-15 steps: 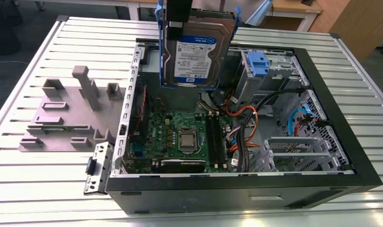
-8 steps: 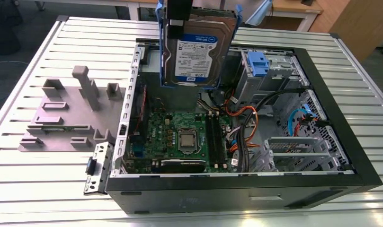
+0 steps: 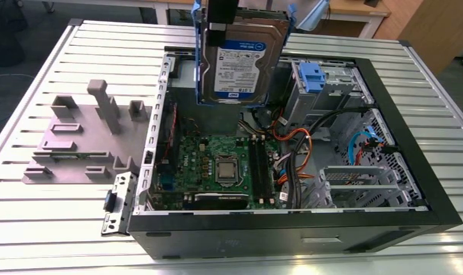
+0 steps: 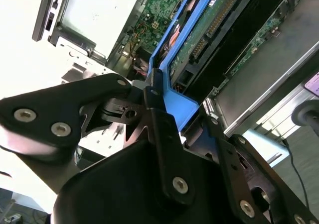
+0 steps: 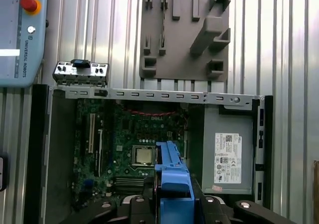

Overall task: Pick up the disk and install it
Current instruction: 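Pick up the disk, then insert the disk into the insertion slot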

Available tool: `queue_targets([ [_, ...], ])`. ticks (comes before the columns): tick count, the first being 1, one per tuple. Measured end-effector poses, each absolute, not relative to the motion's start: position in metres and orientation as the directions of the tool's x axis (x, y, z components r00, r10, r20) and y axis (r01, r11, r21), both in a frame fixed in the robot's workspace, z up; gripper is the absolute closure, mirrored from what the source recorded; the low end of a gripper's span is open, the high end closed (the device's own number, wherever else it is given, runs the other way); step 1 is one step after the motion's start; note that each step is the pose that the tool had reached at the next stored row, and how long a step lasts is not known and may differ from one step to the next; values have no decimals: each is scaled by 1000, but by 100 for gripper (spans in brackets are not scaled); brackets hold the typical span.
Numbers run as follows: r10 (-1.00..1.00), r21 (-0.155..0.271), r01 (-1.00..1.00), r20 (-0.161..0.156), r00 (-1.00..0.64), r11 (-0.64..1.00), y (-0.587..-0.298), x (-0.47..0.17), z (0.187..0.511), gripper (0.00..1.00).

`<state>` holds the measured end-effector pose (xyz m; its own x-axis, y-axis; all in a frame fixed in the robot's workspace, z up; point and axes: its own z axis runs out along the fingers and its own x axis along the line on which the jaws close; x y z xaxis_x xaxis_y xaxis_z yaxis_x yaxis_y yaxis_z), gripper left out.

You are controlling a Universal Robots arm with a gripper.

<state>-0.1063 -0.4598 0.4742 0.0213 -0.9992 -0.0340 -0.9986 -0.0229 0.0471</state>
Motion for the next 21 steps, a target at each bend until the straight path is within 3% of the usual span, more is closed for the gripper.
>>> queue_targets([
  [21, -999, 47, -999, -34, 22, -23, -461, -94, 474, 63],
])
